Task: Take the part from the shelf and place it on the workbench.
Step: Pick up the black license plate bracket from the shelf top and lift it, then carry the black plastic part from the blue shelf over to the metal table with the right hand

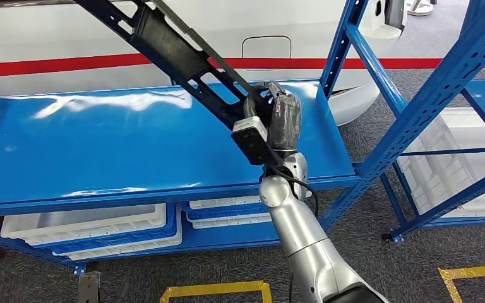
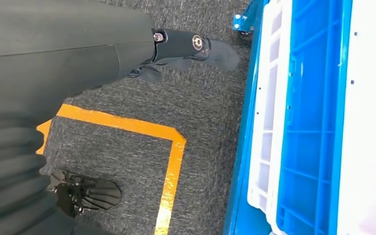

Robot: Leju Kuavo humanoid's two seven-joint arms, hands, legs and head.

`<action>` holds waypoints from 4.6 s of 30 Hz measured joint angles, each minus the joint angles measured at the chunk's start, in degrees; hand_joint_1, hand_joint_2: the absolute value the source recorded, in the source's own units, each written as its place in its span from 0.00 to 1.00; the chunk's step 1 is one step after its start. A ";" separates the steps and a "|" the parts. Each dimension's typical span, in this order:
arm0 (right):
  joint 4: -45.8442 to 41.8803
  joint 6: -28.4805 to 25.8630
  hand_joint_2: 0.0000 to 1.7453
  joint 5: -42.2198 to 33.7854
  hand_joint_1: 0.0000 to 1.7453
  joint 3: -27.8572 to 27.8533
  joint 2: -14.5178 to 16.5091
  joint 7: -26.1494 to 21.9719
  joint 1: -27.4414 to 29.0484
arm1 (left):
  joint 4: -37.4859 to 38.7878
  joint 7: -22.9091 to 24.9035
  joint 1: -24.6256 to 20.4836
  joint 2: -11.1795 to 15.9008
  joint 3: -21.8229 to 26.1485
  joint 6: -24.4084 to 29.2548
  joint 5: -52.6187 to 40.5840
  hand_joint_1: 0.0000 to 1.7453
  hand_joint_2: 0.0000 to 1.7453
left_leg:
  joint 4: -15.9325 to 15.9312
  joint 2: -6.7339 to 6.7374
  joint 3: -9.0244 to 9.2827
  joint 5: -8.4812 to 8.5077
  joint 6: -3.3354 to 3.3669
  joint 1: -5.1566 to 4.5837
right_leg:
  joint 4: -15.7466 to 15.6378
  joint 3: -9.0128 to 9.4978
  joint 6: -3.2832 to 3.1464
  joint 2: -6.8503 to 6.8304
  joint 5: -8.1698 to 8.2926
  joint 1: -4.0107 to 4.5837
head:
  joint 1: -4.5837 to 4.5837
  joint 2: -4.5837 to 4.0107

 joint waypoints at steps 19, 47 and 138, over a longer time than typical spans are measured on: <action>-15.68 10.31 1.00 -23.48 1.00 4.16 -4.10 -1.67 4.22 | 0.00 -1.25 0.37 0.95 0.95 -1.22 1.06 0.00 1.00 | 0.00 0.00 0.00 -0.01 0.00 0.00 | 0.00 -0.01 0.00 0.00 0.00 0.00 | 0.00 0.01; -20.39 17.76 1.00 -34.10 1.00 8.29 -8.52 -2.98 7.74 | 0.00 0.81 0.94 1.98 1.17 0.25 1.11 0.00 1.00 | 0.46 0.01 -0.13 -0.49 0.51 -0.10 | -0.11 0.16 0.22 -0.01 -0.05 -0.87 | -0.01 0.00; -21.42 22.38 1.00 -29.38 1.00 11.12 -10.06 -4.67 9.05 | -0.15 8.23 2.60 4.33 2.25 -18.98 0.52 0.00 1.00 | 9.36 0.60 2.64 -5.67 -2.76 2.37 | 2.10 -0.77 -1.69 -0.07 -0.30 -0.73 | -0.45 0.01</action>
